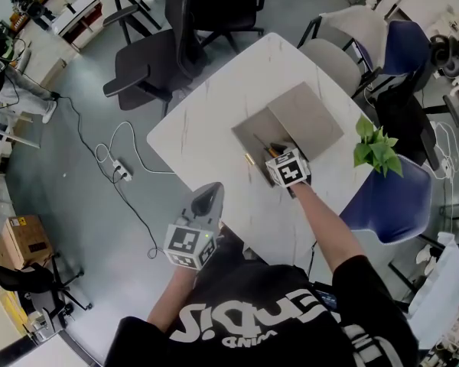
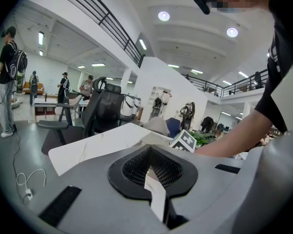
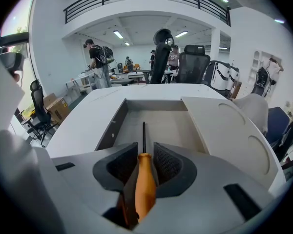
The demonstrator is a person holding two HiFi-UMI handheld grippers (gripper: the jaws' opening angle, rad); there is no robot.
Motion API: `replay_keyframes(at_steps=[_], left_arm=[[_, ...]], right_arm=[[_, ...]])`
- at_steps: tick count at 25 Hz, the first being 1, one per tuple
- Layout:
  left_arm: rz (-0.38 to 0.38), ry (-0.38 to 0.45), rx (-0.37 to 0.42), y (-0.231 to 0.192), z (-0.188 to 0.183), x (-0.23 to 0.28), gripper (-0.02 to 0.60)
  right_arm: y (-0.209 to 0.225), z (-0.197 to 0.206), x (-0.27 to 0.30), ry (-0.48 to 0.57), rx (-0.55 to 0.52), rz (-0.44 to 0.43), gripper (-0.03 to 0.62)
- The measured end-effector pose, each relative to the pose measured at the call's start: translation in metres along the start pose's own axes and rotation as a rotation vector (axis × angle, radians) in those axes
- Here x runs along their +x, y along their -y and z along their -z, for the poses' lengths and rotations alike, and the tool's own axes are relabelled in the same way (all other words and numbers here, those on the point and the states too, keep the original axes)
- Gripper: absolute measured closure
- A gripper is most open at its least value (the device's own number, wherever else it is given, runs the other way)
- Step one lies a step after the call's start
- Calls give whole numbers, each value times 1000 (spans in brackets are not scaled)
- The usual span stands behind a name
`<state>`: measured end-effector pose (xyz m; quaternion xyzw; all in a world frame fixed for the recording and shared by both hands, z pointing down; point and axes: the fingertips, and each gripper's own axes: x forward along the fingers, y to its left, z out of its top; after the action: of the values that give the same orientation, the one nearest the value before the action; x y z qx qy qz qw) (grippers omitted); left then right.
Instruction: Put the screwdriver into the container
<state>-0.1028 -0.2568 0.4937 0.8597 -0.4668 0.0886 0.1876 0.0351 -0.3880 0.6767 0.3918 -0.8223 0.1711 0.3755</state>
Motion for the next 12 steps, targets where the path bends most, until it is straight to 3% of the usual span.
replay_keyframes(at_steps=[8, 12], left_arm=[[3, 8, -5, 0, 1, -2, 568], [14, 12, 0, 5, 0, -3, 568]], right_arm=[[1, -2, -11, 16, 5, 10, 491], [5, -15, -31, 57, 9, 28, 521]])
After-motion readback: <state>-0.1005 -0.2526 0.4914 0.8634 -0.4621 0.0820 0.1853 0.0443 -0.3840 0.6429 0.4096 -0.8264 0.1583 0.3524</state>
